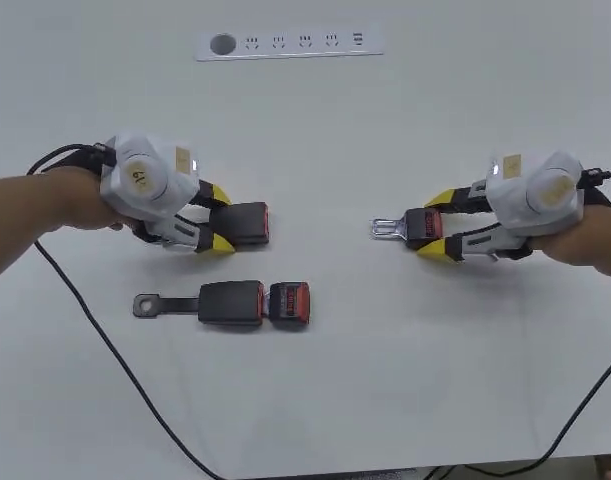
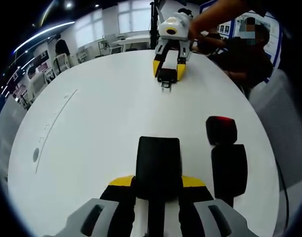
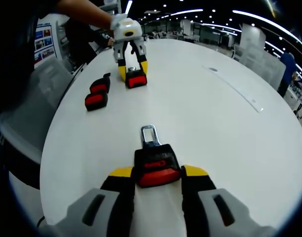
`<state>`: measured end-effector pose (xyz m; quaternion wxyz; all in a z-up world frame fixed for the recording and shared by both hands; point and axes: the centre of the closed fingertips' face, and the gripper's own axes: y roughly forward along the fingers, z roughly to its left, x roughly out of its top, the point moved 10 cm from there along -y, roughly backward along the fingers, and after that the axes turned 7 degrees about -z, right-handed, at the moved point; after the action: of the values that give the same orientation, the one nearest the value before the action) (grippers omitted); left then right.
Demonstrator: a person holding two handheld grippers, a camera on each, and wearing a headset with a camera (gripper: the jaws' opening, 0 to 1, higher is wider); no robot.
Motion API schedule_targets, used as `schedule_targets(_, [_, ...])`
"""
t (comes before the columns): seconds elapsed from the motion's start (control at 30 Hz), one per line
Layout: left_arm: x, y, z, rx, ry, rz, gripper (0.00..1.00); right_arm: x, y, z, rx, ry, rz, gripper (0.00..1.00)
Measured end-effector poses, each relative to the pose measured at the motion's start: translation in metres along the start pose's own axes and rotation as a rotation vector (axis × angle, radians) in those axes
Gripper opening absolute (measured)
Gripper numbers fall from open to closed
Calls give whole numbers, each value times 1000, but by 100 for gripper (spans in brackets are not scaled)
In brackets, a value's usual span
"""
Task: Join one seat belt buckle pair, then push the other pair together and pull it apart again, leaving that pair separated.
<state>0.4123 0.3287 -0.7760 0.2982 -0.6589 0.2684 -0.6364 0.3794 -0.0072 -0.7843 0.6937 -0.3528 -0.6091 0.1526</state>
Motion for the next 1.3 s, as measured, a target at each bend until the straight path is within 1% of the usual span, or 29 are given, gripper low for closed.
schedule_targets(0.1, [2, 0, -3, 6, -32, 7, 38, -1, -4, 2, -3, 12, -2, 41])
schedule_targets(0.17, [3, -1, -8, -15, -82, -6, 49, 1, -7, 2, -26, 25, -28, 51])
schedule_targets(0.2, [5, -3, -8, -2, -78, -24, 52, 3, -8, 2, -43, 42, -45, 59])
schedule_targets(0.23, [5, -5, -7, 23, -84, -33, 53, 6, -11, 1, -59, 63, -77, 64])
schedule_targets(0.27, [6, -7, -6, 31, -99, -37, 53, 7, -13, 0, -68, 71, -90, 66])
schedule_targets(0.3, [7, -9, -6, 64, -165, -63, 54, 7, -15, 0, -91, 81, -92, 67])
schedule_targets(0.33, [9, -10, -6, 81, -196, -91, 56, 8, -17, -1, -107, 83, -97, 68])
schedule_targets(0.37, [13, -13, -6, 86, -203, -129, 62, 8, -18, 0, -128, 87, -111, 71])
schedule_targets(0.4, [13, -16, -6, 92, -193, -125, 67, 9, -19, -1, -148, 106, -123, 74])
schedule_targets(0.43, [14, -19, -5, 128, -182, -129, 72, 9, -19, 1, -165, 125, -138, 75])
schedule_targets(0.5, [17, -25, -4, 173, -182, -161, 74, 13, -21, 3, -211, 133, -171, 79])
schedule_targets(0.53, [19, -29, -5, 195, -206, -182, 74, 14, -22, 4, -240, 132, -180, 80])
schedule_targets(0.57, [19, -32, -4, 222, -216, -180, 75, 16, -22, 6, -250, 135, -185, 83])
schedule_targets(0.6, [20, -37, -4, 264, -261, -174, 76, 19, -23, 9, -255, 133, -194, 84])
schedule_targets(0.63, [21, -38, -5, 273, -278, -177, 77, 21, -24, 12, -268, 130, -207, 85])
schedule_targets(0.67, [23, -41, -7, 287, -299, -200, 78, 23, -25, 15, -294, 132, -210, 85])
schedule_targets(0.73, [25, -48, -14, 351, -289, -271, 78, 28, -26, 20, -322, 149, -226, 87])
schedule_targets(0.77, [24, -51, -17, 373, -298, -274, 79, 33, -27, 25, -343, 155, -267, 90])
schedule_targets(0.8, [23, -54, -24, 366, -334, -275, 80, 36, -28, 28, -358, 165, -283, 91])
schedule_targets(0.83, [22, -56, -31, 377, -370, -293, 83, 38, -29, 32, -370, 171, -288, 92])
schedule_targets(0.9, [20, -62, -38, 419, -398, -314, 88, 43, -31, 41, -382, 167, -299, 92])
schedule_targets(0.93, [18, -66, -43, 436, -442, -342, 91, 45, -31, 45, -389, 163, -304, 92])
schedule_targets(1.0, [16, -70, -48, 460, -462, -362, 93, 47, -31, 49, -407, 159, -313, 93])
schedule_targets(1.03, [14, -76, -54, 499, -459, -377, 93, 48, -31, 52, -415, 155, -325, 93])
schedule_targets(1.07, [14, -80, -60, 512, -481, -404, 94, 50, -31, 55, -416, 161, -327, 94])
schedule_targets(1.1, [13, -82, -65, 513, -500, -410, 95, 54, -32, 59, -424, 158, -333, 94])
schedule_targets(1.17, [12, -89, -76, 531, -499, -429, 97, 57, -32, 66, -428, 151, -342, 95])
schedule_targets(1.23, [11, -96, -86, 539, -537, -459, 99, 63, -31, 74, -431, 152, -350, 96])
schedule_targets(1.3, [11, -103, -97, 547, -519, -467, 100, 67, -29, 84, -433, 142, -359, 97])
